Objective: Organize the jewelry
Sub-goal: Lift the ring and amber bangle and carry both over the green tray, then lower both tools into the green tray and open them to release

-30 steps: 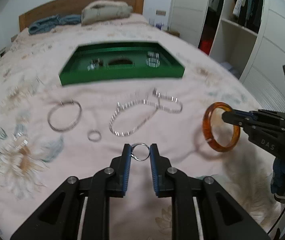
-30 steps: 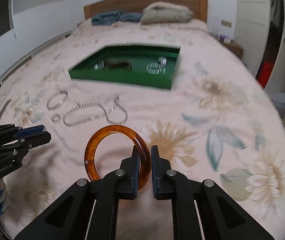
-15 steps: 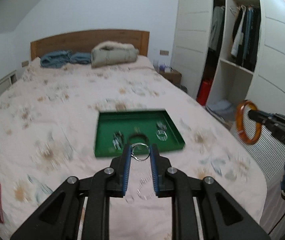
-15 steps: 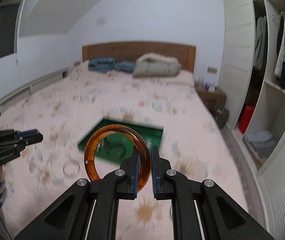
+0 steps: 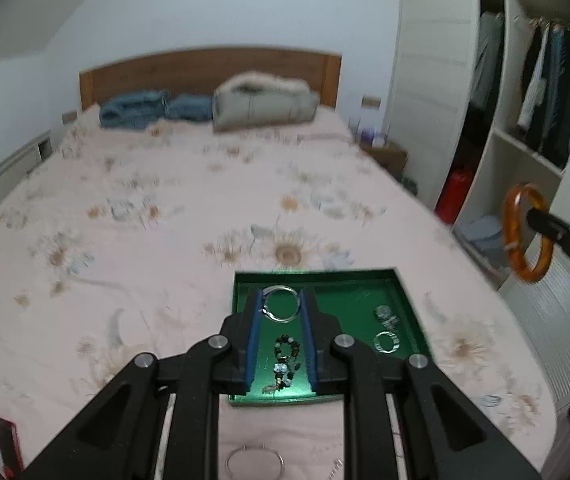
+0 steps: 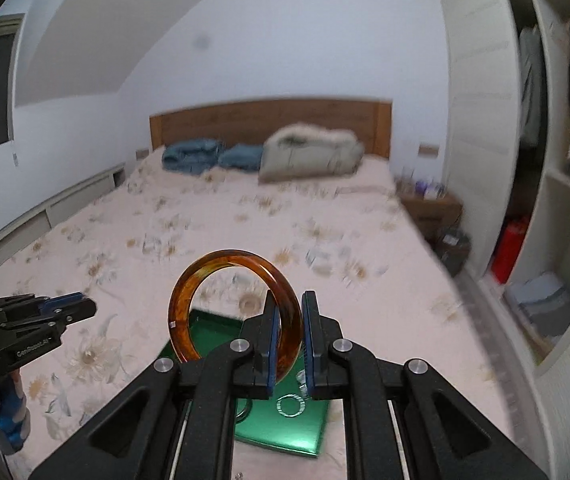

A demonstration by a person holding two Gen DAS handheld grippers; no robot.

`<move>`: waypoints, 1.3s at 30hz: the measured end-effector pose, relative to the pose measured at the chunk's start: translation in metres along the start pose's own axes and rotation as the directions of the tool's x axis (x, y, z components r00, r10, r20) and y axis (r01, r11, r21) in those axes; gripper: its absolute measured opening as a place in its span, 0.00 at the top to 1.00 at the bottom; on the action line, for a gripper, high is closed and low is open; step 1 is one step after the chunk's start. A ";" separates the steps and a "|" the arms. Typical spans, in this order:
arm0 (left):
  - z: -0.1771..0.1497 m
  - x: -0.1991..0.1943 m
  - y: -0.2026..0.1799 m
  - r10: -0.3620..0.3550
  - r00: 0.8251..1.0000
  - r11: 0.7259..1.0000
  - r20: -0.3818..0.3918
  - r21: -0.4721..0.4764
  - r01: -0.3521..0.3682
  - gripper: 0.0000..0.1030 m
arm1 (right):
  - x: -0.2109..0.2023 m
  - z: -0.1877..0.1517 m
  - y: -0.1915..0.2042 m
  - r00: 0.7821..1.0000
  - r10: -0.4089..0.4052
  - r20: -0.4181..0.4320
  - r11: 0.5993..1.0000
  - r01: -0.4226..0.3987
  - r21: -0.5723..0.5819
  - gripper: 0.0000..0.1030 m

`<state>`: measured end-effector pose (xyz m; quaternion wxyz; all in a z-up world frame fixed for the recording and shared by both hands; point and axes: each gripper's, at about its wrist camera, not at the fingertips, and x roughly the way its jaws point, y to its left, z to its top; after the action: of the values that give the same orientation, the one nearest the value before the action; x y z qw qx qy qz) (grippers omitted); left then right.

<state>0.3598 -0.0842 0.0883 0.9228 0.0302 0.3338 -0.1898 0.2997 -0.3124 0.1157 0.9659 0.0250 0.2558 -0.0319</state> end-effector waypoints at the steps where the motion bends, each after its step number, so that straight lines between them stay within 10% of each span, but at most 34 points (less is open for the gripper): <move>1: -0.004 0.024 0.000 0.002 1.000 1.000 -0.027 0.002 -0.002 0.83 | 0.024 -0.009 0.000 1.000 0.009 -0.028 1.000 -0.009 0.007 0.90; 16: -0.039 0.227 -0.001 0.042 0.962 0.999 -0.270 -0.006 -0.046 0.83 | 0.237 -0.100 0.007 0.932 0.048 -0.360 0.998 -0.031 0.052 0.90; 30: -0.052 0.254 0.004 0.093 0.936 0.996 -0.340 0.021 -0.092 0.83 | 0.262 -0.115 0.007 0.872 -0.064 -0.485 0.997 0.034 -0.071 0.90; 39: -0.050 0.237 0.009 0.101 0.946 0.995 -0.308 0.018 -0.100 0.82 | 0.228 -0.103 -0.001 0.898 -0.040 -0.439 0.999 0.023 -0.043 0.65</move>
<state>0.4995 -0.1446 -0.0999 0.8678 0.0772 0.4717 -0.1358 0.4461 -0.3182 -0.0869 0.8829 0.0096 0.4681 -0.0363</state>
